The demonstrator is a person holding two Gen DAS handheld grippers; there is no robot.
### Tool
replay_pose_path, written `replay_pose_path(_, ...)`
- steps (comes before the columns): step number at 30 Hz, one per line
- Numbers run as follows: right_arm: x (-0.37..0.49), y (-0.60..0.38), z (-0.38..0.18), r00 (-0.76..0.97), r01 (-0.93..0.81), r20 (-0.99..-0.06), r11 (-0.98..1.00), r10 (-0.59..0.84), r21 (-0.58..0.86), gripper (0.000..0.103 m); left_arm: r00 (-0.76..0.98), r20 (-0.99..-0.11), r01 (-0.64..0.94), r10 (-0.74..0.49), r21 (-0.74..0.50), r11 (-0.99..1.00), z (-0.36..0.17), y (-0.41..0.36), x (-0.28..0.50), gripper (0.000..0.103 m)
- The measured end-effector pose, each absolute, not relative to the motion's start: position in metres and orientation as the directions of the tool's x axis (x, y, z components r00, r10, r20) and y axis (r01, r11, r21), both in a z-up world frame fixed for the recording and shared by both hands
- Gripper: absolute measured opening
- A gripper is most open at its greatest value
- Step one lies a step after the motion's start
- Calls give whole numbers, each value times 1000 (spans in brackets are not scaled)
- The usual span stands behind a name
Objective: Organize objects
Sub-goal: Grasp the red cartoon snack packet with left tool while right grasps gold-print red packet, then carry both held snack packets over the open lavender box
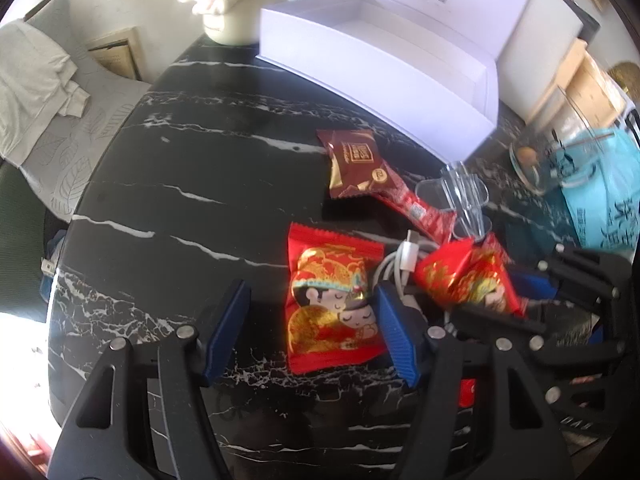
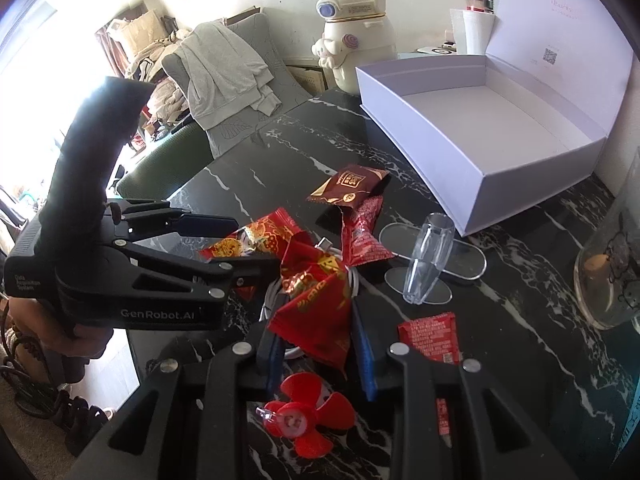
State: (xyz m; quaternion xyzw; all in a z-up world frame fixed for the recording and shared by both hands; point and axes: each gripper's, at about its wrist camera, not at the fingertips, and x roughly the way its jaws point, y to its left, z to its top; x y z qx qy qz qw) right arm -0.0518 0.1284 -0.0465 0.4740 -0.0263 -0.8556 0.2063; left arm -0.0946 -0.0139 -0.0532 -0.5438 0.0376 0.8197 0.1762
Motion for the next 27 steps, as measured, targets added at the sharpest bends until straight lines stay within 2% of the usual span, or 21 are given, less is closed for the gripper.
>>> replay_pose_path(2, -48, 129, -44, -480, 314, -794, -918, -374, 243, 30, -345, -905, -347, 248, -123, -930, -54, -13, -95, 63)
replay_pose_path(4, -45, 130, -42, -489, 300, -792, -924, -364, 239, 30, -352, -900, -352, 257, -127, -927, -54, -15, -95, 58)
replay_pose_path(5, -42, 131, -41, -502, 286, -792, -931, -347, 226, 30, -357, -895, -358, 266, -132, -924, -54, -15, -94, 46)
replay_pose_path(6, -41, 131, -40, -508, 278, -793, -935, -336, 218, 30, -363, -894, -362, 264, -126, -924, -53, -14, -94, 40)
replay_pose_path(16, -21, 134, -30, -560, 219, -779, -957, -283, 190, 30, -400, -870, -397, 287, -118, -910, -44, -20, -81, 34)
replay_pose_path(20, -18, 135, -26, -579, 212, -765, -958, -283, 193, 29, -417, -857, -410, 301, -118, -904, -34, -21, -72, 28)
replay_pose_path(27, -15, 141, -21, -599, 203, -754, -962, -270, 184, 29, -438, -843, -398, 312, -129, -908, -26, -21, -64, 26)
